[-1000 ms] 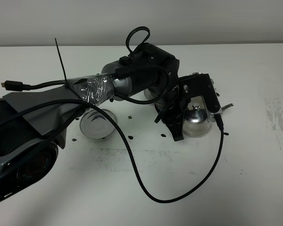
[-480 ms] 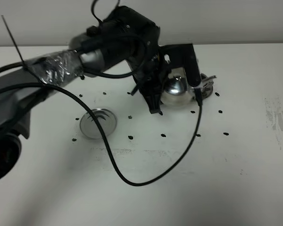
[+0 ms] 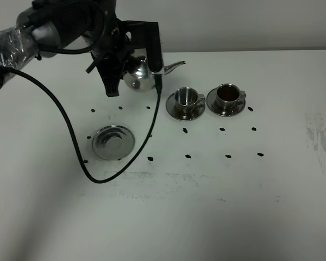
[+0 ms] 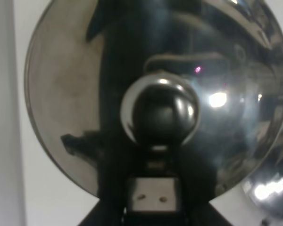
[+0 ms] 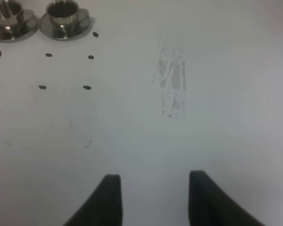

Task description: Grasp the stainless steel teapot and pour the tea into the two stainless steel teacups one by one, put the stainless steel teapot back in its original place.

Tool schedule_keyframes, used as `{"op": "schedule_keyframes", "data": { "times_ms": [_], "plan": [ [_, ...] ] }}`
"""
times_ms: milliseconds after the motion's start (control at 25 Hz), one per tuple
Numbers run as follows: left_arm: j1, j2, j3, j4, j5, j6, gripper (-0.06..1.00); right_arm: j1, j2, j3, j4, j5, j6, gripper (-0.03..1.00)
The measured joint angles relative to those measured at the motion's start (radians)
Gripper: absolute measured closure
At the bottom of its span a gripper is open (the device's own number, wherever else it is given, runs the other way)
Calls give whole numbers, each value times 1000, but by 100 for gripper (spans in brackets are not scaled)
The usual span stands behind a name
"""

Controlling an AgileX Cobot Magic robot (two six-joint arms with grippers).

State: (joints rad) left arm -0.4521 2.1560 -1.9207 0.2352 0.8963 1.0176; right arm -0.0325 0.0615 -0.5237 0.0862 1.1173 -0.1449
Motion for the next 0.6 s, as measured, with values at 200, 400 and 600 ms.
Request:
{"op": "schedule_keyframes", "data": {
  "times_ms": [200,400,600],
  "plan": [
    [25,1,0,94,-32,58,77,0,0,0,0,0,0,64],
    [24,23,0,155,-49,173,77,0,0,0,0,0,0,64],
    [19,58,0,214,-96,188,77,0,0,0,0,0,0,64]
  ]
}}
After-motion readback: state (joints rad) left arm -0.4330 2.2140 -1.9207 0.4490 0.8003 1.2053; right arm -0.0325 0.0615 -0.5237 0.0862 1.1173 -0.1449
